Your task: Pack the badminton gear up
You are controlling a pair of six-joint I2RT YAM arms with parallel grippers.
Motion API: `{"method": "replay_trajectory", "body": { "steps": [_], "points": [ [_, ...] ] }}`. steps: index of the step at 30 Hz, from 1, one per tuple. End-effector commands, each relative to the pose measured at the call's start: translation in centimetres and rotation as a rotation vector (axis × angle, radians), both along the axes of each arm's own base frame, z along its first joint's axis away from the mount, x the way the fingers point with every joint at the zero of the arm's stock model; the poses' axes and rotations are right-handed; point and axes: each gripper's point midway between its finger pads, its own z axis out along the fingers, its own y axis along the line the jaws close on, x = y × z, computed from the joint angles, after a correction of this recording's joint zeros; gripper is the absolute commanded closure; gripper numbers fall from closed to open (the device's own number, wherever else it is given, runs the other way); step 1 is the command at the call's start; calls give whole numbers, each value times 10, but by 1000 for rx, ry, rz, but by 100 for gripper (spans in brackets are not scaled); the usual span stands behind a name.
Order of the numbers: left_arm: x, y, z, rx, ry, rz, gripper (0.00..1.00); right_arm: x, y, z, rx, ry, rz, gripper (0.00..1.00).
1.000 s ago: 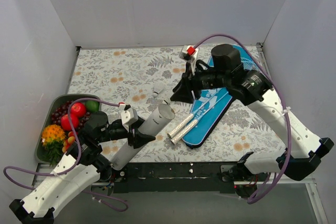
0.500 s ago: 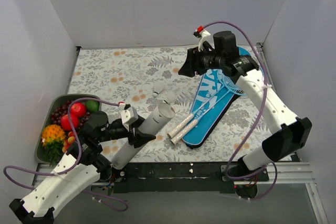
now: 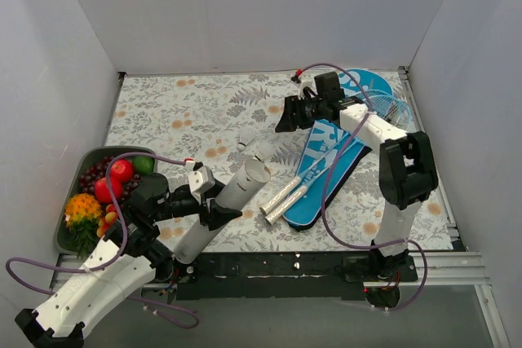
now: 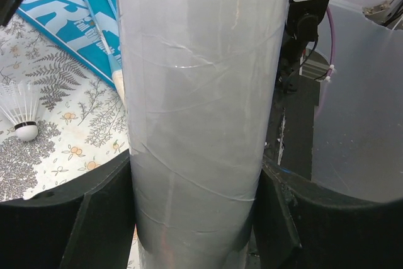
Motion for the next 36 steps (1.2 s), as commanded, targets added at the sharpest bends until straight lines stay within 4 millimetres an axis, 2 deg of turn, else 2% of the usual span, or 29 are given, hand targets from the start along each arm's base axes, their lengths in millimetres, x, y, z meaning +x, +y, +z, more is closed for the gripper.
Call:
{"method": "replay_trajectory", "body": {
  "steps": [1,7,11,14,18,23,26,27,30,31,34,36],
  "points": [
    [0,-1,6,-25,-30,0,40,20,15,-8,50,-67,59,35],
    [1,-1,6,-27,-31,6,40,22,28,-39,94,4,118,35],
    [1,0,6,-28,-33,12,40,11,37,-44,156,44,183,35],
    [2,0,6,-28,-34,12,40,4,41,-60,152,95,207,35],
    [2,0,6,-28,-34,14,40,-5,48,-70,161,118,242,35],
    [2,0,7,-30,-33,17,39,-22,63,-79,185,170,307,39],
    [2,1,5,-26,-30,22,39,-28,68,-80,191,176,328,55],
    [2,1,6,-28,-32,22,39,-28,69,-80,190,174,329,70],
    [2,2,6,-32,-34,27,39,-27,68,-74,188,149,317,98],
    [1,2,5,-31,-32,27,39,-29,66,-75,182,150,311,99],
    [1,2,6,-31,-30,24,39,-31,62,-59,178,109,304,99],
    [0,2,6,-32,-30,19,39,-33,60,-39,176,59,305,99]
  ]
}}
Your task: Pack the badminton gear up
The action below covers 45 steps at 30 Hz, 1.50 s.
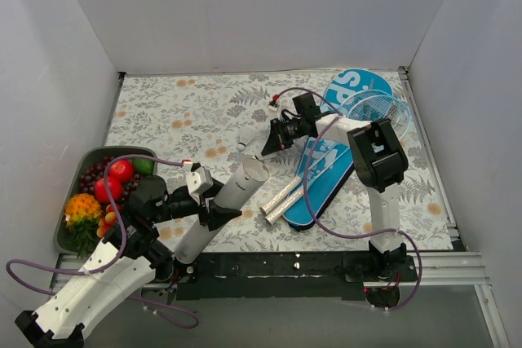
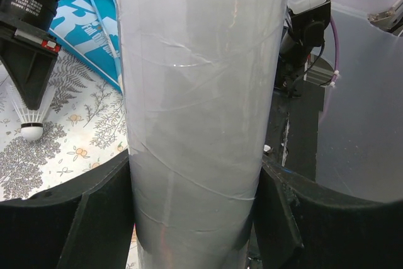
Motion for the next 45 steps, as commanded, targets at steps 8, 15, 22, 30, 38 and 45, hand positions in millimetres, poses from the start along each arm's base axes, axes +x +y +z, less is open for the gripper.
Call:
{"method": "replay_trajectory", "body": {
  "steps": [8,15,22,30,38,45],
  "points": [
    [-1,-3,4,-8,-3,-15,39,-13,-32,139,-5,-354,-73,99],
    [1,-6,3,24,28,-28,40,-48,-62,227,2,-525,-151,99],
    [3,-9,0,41,41,-39,41,-93,-82,299,3,-627,-141,99],
    [5,-10,-2,48,43,-35,41,-171,-82,325,138,-565,53,99],
    [3,-9,2,37,28,-40,41,-211,-69,327,180,-542,160,99],
    [-1,-5,6,23,10,-36,41,-228,-42,327,160,-534,224,99]
  ]
}}
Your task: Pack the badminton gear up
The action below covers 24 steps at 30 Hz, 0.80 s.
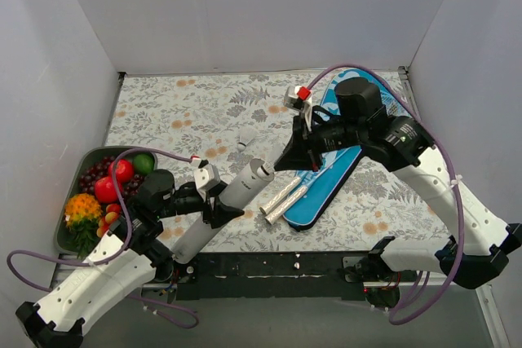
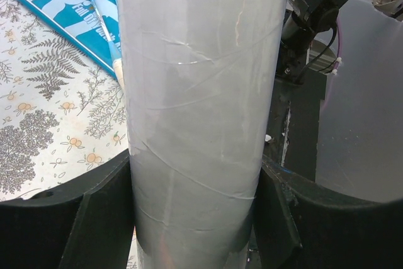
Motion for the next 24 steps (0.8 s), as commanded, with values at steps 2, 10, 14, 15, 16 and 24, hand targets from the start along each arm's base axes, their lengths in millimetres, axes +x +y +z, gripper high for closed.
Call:
{"method": "replay_trajectory", "body": {
  "steps": [2,10,14,15,16,24],
  "points": [
    [-8,2,20,-38,-41,-16,41,-8,16,9,-18,-21,9,99],
    [-14,4,23,-55,-55,-32,41,-5,28,0,-45,-16,12,99],
    [-16,4,25,-59,-59,-37,41,-7,36,-6,-66,-3,37,99],
    [-16,4,25,-59,-60,-36,41,-7,39,-8,-71,0,42,99],
    [-15,4,24,-58,-59,-36,41,-9,44,-13,-84,9,58,99],
    [-15,5,23,-62,-66,-28,41,-25,65,-39,-146,33,130,99]
  ]
}}
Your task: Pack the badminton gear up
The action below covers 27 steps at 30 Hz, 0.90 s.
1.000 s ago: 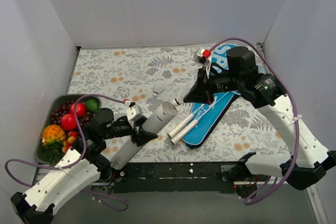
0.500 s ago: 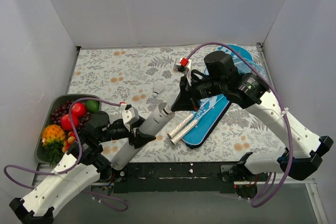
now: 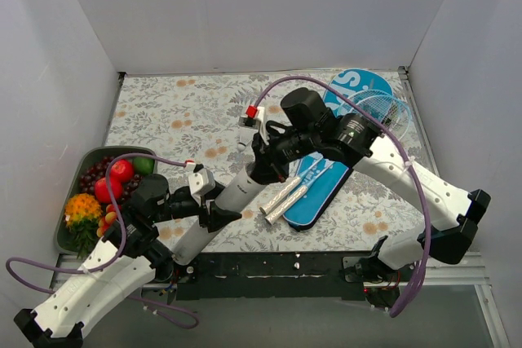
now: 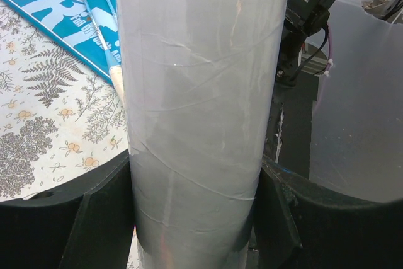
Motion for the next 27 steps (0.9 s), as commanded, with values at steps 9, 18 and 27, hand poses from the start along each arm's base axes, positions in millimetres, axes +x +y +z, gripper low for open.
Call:
{"method": "replay_trajectory", "body": {
  "steps": [9,18,27],
  "points": [
    [-4,-2,14,-39,-38,-17,41,-24,16,-39,-42,35,95,99],
    [-3,-3,12,-35,-34,-17,41,-21,11,-21,-7,-26,87,68],
    [-3,-4,9,-34,-30,-14,41,21,-17,35,24,-192,-78,57]
  ]
}}
